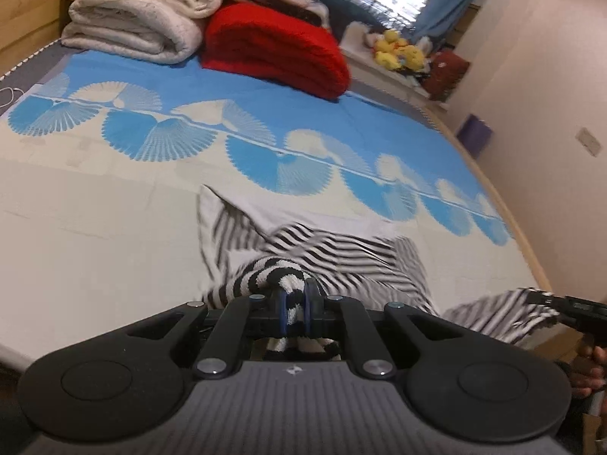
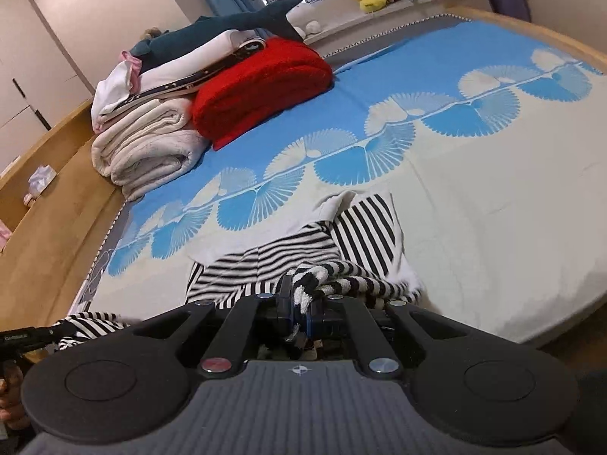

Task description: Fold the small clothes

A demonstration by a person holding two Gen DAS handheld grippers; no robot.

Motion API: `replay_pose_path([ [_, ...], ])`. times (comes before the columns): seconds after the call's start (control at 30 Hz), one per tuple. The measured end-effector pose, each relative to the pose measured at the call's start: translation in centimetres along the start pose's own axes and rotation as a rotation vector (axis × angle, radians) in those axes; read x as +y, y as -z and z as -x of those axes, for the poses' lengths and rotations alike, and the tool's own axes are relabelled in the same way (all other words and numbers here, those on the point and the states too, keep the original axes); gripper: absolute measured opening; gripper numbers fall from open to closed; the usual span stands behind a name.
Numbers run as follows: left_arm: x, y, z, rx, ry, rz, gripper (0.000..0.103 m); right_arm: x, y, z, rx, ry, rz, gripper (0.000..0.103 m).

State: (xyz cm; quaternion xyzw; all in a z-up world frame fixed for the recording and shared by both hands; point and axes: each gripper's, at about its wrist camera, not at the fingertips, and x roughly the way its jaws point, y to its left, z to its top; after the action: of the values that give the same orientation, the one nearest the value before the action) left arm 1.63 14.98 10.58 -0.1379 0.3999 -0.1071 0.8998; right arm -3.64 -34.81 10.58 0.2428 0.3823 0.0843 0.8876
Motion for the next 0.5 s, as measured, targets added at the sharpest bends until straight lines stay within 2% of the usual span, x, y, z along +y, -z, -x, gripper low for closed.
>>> replay_pose_path([
  [0.1, 3.0, -3.0, -5.7, 0.035, -0.006, 0.066, 0.009, -0.6, -2.5, -3.7, 0.011, 0.019, -0.005, 0.004],
  [0.17, 4.8, -5.1, -9.9, 0.073, 0.014, 0.094, 0.009, -1.5, -4.6, -7.3, 0.038, 0.023, -0.026, 0.004],
  [0.2, 5.6, -6.1, -12.1, 0.093, 0.001, 0.103, 0.009, -1.9, -5.7, -9.2, 0.058, 0.024, -0.028, 0.005],
  [0.3, 7.6, -7.6, -17.3, 0.162, 0.014, 0.132, 0.01, -3.6, -8.7, -16.1, 0.129, 0.05, -0.006, 0.005],
  [0.37, 9.2, -7.3, -20.2, 0.201, 0.026, 0.212, 0.012, -4.4, -9.6, -19.8, 0.17, 0.074, 0.014, 0.005],
  [0.43, 9.8, -7.1, -21.6, 0.251, 0.02, 0.252, 0.015, -5.6, -9.5, -22.5, 0.186, 0.104, -0.005, 0.006],
  [0.47, 10.0, -7.2, -21.6, 0.235, 0.029, 0.267, 0.019, -6.6, -9.1, -23.7, 0.192, 0.111, -0.038, 0.006],
  [0.5, 10.0, -7.3, -21.4, 0.216, 0.04, 0.276, 0.031, -7.4, -8.6, -24.6, 0.199, 0.123, -0.08, 0.007],
])
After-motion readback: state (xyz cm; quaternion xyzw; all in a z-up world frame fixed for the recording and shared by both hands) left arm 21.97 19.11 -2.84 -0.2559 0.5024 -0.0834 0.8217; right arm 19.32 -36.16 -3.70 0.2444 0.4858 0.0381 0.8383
